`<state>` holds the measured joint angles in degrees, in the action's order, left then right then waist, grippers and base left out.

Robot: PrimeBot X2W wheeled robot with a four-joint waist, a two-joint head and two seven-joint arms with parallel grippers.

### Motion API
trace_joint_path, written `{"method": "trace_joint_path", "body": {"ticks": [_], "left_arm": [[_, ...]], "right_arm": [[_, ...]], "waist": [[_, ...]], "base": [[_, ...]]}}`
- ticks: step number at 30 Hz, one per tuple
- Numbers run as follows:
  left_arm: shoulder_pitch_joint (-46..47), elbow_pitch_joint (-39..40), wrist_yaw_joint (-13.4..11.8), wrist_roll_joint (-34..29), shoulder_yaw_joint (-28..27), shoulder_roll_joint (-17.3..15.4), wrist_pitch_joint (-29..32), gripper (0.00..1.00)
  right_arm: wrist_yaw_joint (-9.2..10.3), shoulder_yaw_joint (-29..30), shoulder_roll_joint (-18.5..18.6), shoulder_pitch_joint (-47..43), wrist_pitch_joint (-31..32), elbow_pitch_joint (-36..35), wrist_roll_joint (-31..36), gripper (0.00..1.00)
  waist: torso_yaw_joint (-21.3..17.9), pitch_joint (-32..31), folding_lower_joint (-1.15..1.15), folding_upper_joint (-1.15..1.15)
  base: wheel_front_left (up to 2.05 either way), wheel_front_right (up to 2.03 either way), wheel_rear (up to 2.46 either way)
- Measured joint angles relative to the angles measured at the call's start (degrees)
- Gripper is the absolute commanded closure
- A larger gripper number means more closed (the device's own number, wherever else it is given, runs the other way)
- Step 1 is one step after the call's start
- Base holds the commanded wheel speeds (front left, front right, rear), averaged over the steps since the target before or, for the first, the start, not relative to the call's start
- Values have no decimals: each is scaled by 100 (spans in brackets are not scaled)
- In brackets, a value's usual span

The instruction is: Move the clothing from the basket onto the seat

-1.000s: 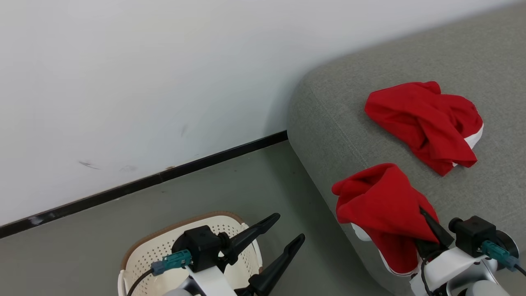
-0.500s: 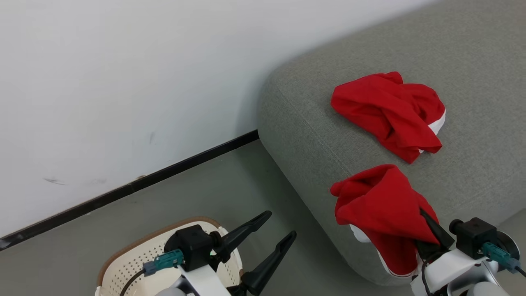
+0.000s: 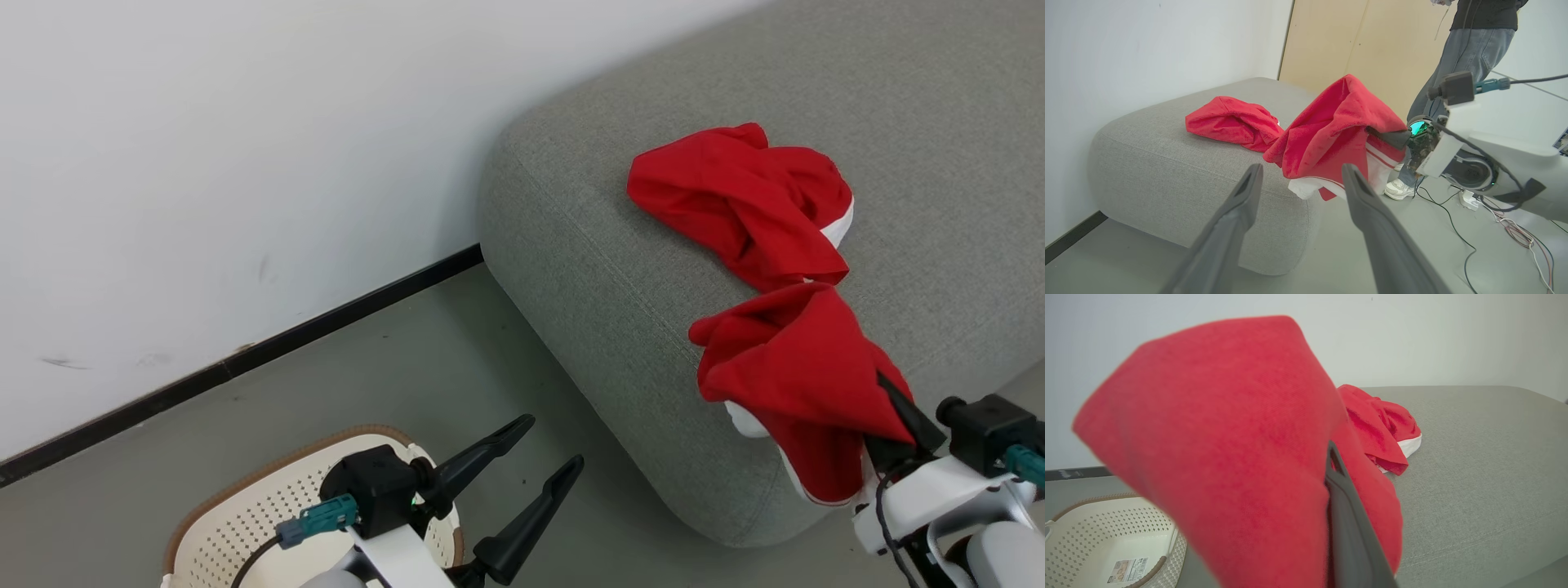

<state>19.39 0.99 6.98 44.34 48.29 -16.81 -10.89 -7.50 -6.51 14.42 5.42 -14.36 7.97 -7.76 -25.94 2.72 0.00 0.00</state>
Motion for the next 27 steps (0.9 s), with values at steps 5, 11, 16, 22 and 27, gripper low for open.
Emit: {"method": "trace_joint_path", "body": {"ticks": [5, 11, 16, 22, 27], "left_arm": [[-1, 70, -63, -10, 7, -41, 26, 0], [-1, 208, -129, -54, 29, -83, 112, 0], [2, 312, -186, -102, 35, -99, 183, 0], [87, 426, -200, -153, 49, -123, 288, 0], [230, 506, -207, -159, 56, -126, 378, 0]], "right_arm": [[0, 136, 116, 230, 0, 11, -47, 100], [1, 271, 81, 500, 0, 187, -458, 100], [0, 281, 81, 748, 1, 416, -702, 100], [1, 521, 115, 1433, 26, 547, -1094, 100], [1, 740, 291, 2118, 224, 723, -1300, 100]], "waist": [[22, 114, 0, 0], [102, 272, 0, 0], [191, 433, 0, 0], [312, 653, 0, 0], [410, 841, 0, 0]], "base": [[0, 0, 0], [0, 0, 0], [0, 0, 0], [0, 0, 0], [0, 0, 0]]}}
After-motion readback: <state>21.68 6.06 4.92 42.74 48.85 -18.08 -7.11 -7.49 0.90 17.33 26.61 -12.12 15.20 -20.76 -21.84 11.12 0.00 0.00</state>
